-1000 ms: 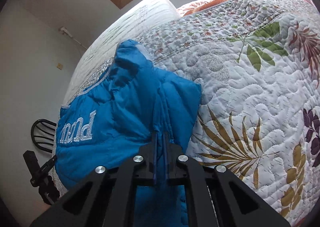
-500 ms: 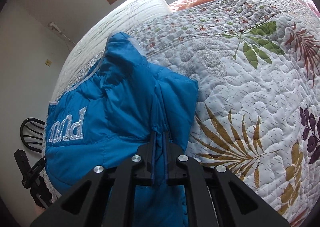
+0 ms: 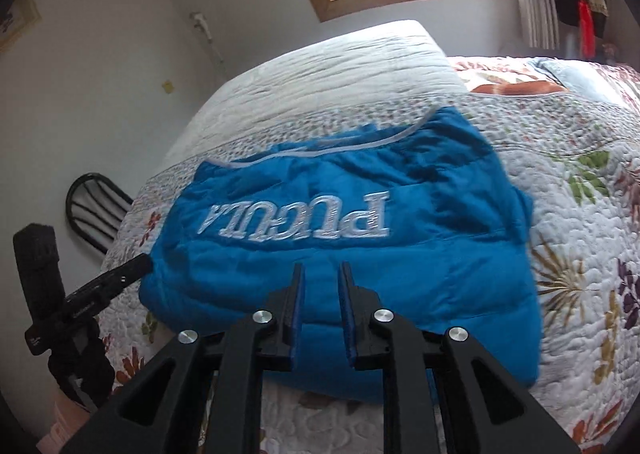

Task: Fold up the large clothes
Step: 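Lower the folded jacket onto the bed and open both tools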

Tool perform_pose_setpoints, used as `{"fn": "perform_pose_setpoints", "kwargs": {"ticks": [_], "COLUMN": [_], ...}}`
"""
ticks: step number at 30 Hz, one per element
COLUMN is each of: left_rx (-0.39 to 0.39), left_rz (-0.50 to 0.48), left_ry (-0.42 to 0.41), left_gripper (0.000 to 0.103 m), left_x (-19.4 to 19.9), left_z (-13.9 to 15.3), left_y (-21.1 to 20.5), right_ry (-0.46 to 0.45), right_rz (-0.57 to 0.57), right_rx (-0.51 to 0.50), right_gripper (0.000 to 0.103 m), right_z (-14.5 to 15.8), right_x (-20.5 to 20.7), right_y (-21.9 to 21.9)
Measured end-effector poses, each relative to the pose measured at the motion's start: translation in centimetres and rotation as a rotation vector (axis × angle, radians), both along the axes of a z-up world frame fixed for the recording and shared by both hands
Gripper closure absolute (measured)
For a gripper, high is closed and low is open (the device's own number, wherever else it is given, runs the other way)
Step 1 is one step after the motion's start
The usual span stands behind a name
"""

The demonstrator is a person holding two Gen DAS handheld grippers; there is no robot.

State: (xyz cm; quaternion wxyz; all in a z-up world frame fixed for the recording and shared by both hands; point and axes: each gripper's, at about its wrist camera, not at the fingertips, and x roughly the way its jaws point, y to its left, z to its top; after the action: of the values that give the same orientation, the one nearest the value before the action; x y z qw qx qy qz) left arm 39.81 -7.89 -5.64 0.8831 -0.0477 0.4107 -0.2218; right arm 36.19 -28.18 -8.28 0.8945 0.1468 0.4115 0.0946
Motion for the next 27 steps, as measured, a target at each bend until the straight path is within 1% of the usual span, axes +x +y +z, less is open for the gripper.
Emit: {"fn": "perform_pose_setpoints", "kwargs": {"ticks": [2,4,6,7,9,10,11,13,14,16,18,19,21,23,27], "left_rx": [0.041,0.062,0.066,0.059,0.033,0.034,0.055,0.098,0.104,0.099,0.096,0.089,0.073,0.073,0.124], "left_rz": [-0.006,-0.004,-0.015,-0.026,-0.033,-0.031,-0.03,-0.018,-0.008,0.012,0.041,0.058,0.081,0.106,0.094], "left_ry": [0.007,0.049,0.08,0.083,0.096,0.091,0.075,0.052,0.051,0.053,0.051,0.044,0.017,-0.017,-0.022], "left_gripper": [0.077,0.077,0.077,0.077,0.078,0.078,0.078,0.078,0.078,0.078,0.078,0.075,0.056,0.053,0.053], "left_x": [0.0,0.7,1.5,1.6,1.6,1.6,1.4,1.1,1.1,1.0,0.4,-0.1,-1.1,-2.0,-2.3], "left_z": [-1.5,-3.6,-5.9,-6.5,-7.4,-7.8,-8.0,-8.1,-8.0,-7.7,-7.0,-6.4,-5.5,-5.0,-5.8], "left_y": [-1.8,-2.3,-2.0,-1.8,-1.3,-1.2,-1.4,-2.0,-2.2,-2.2,-2.1,-2.0,-1.9,-1.8,-2.7], "right_ry": [-0.001,0.035,0.061,0.067,0.058,0.054,0.054,0.063,0.066,0.065,0.052,0.027,-0.016,-0.026,0.007], "right_rz": [0.023,0.032,0.029,0.03,0.029,0.026,0.018,0.007,0.002,-0.014,-0.034,-0.046,-0.077,-0.078,-0.062], "right_rx": [-0.067,-0.083,-0.116,-0.125,-0.146,-0.152,-0.146,-0.129,-0.123,-0.103,-0.082,-0.089,-0.12,-0.1,-0.132], "right_gripper": [0.085,0.086,0.087,0.088,0.089,0.089,0.089,0.089,0.09,0.092,0.093,0.092,0.09,0.09,0.09], "right_z": [-1.2,-3.2,-5.3,-6.2,-7.5,-7.9,-8.1,-8.2,-8.2,-7.9,-6.8,-6.0,-4.3,-3.7,-5.3], "right_x": [0.5,1.3,1.9,1.9,1.7,1.7,1.8,2.0,2.0,1.9,1.0,0.4,-1.1,-2.0,-2.6], "right_y": [2.2,3.2,3.6,3.7,4.0,4.2,4.1,3.8,3.7,3.3,2.8,2.6,2.5,2.1,2.2]}}
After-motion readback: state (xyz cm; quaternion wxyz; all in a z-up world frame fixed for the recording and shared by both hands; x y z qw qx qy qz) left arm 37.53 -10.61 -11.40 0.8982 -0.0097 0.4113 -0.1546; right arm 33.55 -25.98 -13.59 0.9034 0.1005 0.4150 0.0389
